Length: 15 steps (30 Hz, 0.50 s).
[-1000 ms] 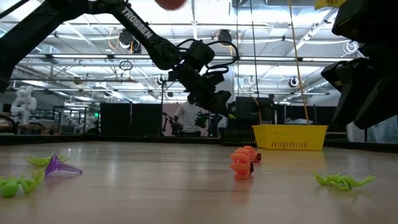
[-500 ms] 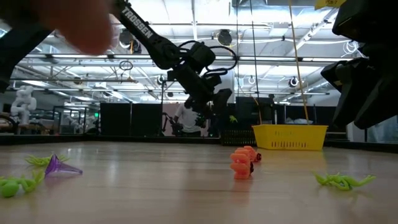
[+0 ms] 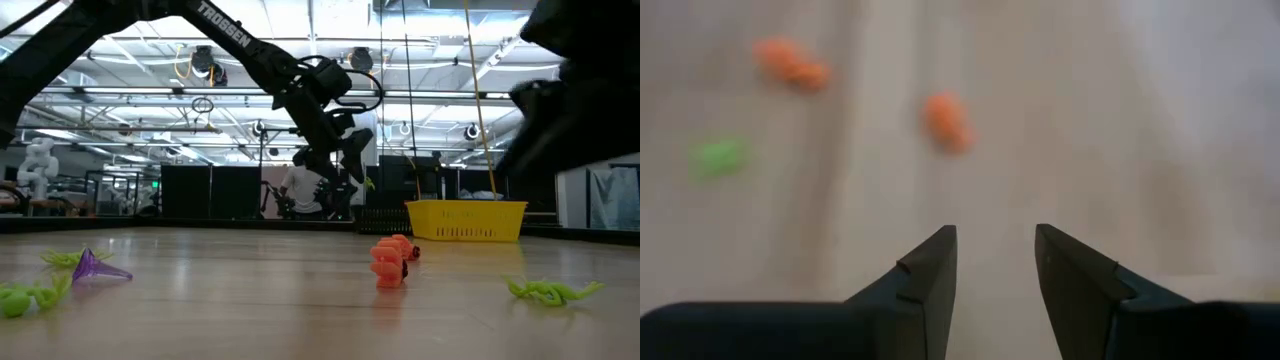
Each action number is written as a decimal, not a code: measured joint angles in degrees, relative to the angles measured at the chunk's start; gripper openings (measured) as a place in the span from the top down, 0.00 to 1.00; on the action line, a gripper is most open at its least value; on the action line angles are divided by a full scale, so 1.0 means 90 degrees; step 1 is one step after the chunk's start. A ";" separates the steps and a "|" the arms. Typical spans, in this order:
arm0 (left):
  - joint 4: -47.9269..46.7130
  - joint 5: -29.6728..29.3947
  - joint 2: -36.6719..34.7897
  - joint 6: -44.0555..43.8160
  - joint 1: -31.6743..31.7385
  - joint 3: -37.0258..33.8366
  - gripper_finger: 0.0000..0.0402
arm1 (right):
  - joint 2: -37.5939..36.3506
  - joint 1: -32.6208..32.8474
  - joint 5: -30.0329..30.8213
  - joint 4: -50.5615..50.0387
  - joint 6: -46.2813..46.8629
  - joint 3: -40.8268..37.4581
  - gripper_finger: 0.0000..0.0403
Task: Sort Halloween decoration
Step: Put the green spider toy into the black basket
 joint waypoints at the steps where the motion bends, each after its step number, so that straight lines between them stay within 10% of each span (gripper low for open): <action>1: -0.0021 0.0005 0.0000 0.0002 0.0000 0.0031 0.30 | 0.0000 -0.0006 0.0412 -0.0003 -0.0082 0.0000 0.69; 6: -0.0013 0.0319 0.0000 -0.0008 0.0034 0.0053 0.31 | -0.0214 -0.0276 0.2083 -0.0020 -0.0819 0.0002 0.71; 15: 0.0078 0.1358 0.0000 -0.0326 0.0352 0.0051 0.31 | -0.2200 -0.2478 0.0877 0.0031 -0.3170 0.0015 0.90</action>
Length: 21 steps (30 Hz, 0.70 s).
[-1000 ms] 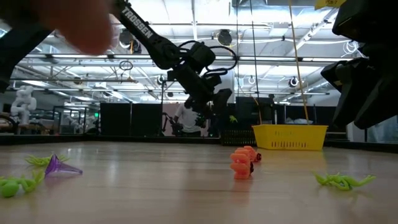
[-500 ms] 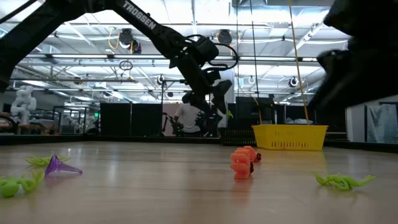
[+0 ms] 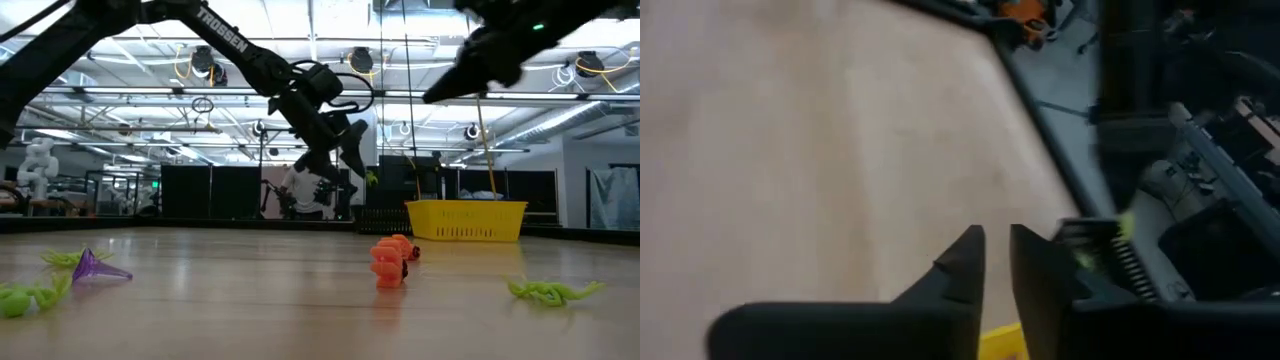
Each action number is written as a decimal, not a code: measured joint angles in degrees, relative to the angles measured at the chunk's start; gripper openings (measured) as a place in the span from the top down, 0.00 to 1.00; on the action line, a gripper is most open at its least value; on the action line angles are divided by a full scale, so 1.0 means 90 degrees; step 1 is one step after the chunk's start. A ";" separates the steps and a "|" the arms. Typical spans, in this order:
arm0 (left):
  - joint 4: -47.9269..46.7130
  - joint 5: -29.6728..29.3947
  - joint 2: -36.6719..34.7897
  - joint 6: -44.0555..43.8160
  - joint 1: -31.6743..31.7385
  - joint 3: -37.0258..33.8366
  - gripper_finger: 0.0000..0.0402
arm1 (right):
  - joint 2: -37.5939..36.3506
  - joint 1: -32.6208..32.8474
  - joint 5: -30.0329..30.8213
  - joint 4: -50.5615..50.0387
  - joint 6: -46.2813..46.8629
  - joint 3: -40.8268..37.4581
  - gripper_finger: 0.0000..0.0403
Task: Sort Halloween decoration
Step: Put the green spider toy into the black basket
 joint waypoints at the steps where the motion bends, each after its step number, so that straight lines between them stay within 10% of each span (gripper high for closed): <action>1: 0.0020 0.0006 0.0000 -0.0052 0.0035 0.0000 0.31 | -0.0152 -0.0381 -0.0312 0.0110 -0.0285 0.0000 0.92; 8: 0.0116 0.0352 0.0000 -0.0332 0.0152 -0.0002 0.31 | 0.0000 -0.3161 -0.3422 0.1282 -0.0950 0.0000 0.99; 21: 0.0381 0.0390 0.0000 -0.0340 0.0128 -0.0002 0.31 | 0.1768 -0.4916 -0.4515 0.2979 -0.1684 0.0000 1.00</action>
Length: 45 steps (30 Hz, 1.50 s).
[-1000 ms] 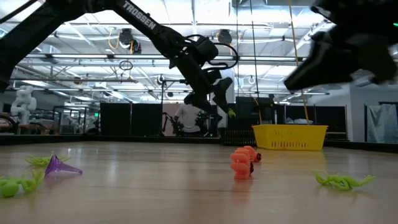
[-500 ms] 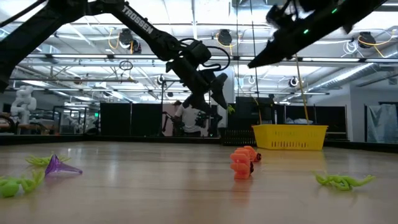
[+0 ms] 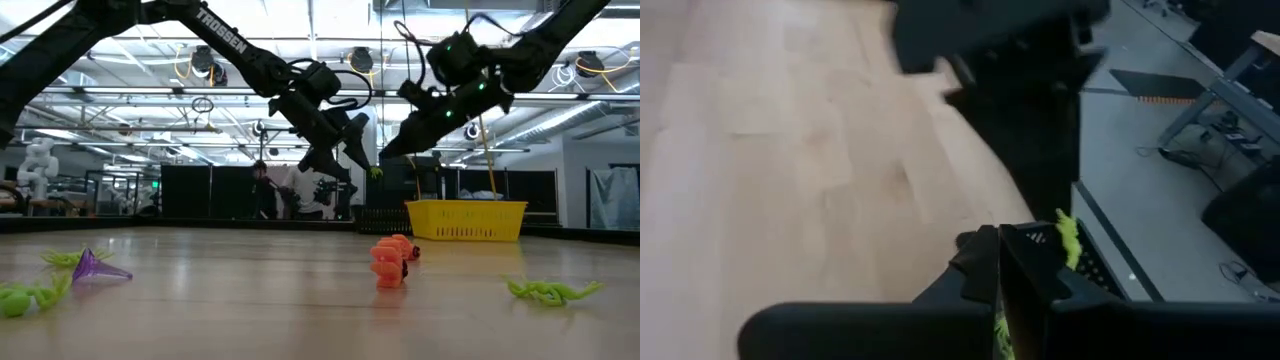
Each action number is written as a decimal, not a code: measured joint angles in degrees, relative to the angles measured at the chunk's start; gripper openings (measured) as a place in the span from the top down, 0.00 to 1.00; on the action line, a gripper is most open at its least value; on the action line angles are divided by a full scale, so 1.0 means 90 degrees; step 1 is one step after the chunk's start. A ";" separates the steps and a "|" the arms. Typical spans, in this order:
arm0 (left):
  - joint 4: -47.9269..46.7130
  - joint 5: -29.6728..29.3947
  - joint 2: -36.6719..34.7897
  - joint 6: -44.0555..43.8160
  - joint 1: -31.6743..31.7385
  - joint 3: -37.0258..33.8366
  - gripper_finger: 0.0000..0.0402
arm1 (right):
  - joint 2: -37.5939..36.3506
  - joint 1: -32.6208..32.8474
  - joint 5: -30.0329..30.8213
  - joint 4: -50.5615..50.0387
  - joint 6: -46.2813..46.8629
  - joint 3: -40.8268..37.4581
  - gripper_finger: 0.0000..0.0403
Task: Sort Halloween decoration
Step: Put the green spider toy into the black basket
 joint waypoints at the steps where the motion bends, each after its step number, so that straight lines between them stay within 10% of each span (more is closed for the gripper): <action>1: 0.0002 0.0002 0.0000 0.0000 -0.0008 0.0000 0.31 | 0.0112 -0.0062 -0.0029 0.0143 0.0009 0.0000 1.00; 45: -0.0073 -0.0026 0.0007 0.0187 -0.0082 -0.0005 0.31 | 0.0789 -0.0769 -0.0436 0.0813 0.0719 -0.0002 1.00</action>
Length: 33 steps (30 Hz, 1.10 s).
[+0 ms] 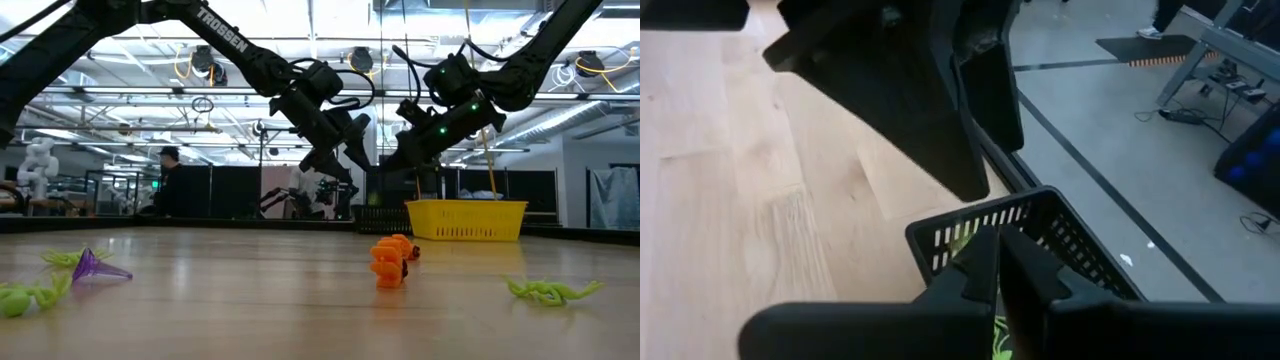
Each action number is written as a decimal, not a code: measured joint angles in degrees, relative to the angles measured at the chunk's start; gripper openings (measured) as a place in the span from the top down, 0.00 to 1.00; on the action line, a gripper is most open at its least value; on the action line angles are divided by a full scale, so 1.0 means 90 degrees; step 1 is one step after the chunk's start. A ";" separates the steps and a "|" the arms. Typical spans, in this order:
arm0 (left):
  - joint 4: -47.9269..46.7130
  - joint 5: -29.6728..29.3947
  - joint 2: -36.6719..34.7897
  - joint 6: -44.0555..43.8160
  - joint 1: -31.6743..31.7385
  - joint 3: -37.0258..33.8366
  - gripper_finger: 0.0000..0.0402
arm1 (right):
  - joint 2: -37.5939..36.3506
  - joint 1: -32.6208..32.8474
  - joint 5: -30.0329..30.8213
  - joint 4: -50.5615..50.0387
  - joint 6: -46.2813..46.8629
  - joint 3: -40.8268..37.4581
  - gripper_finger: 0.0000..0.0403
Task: Sort Halloween decoration
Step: Put the green spider toy into the black basket, then put the violet witch hat toy into the yellow basket
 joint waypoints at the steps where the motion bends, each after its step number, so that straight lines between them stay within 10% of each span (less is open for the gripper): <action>1: 0.0017 -0.0025 0.0000 -0.0002 0.0000 0.0000 0.31 | 0.0000 -0.0005 0.0002 -0.0014 0.0000 0.0000 1.00; 16: 0.0026 -0.0006 0.0000 0.0252 0.0002 0.0000 0.31 | -0.0028 -0.0009 -0.0023 -0.0414 0.0173 0.0002 1.00; 24: -0.0806 0.2561 -0.0229 0.0730 -0.0097 -0.0002 0.31 | -0.1287 0.0381 -0.0046 -0.2501 0.0520 -0.0002 1.00; 33: -0.1745 0.0926 -0.0694 0.1168 -0.0982 -0.0148 0.31 | -0.3627 0.1964 -0.0035 -0.3160 0.1365 -0.1213 1.00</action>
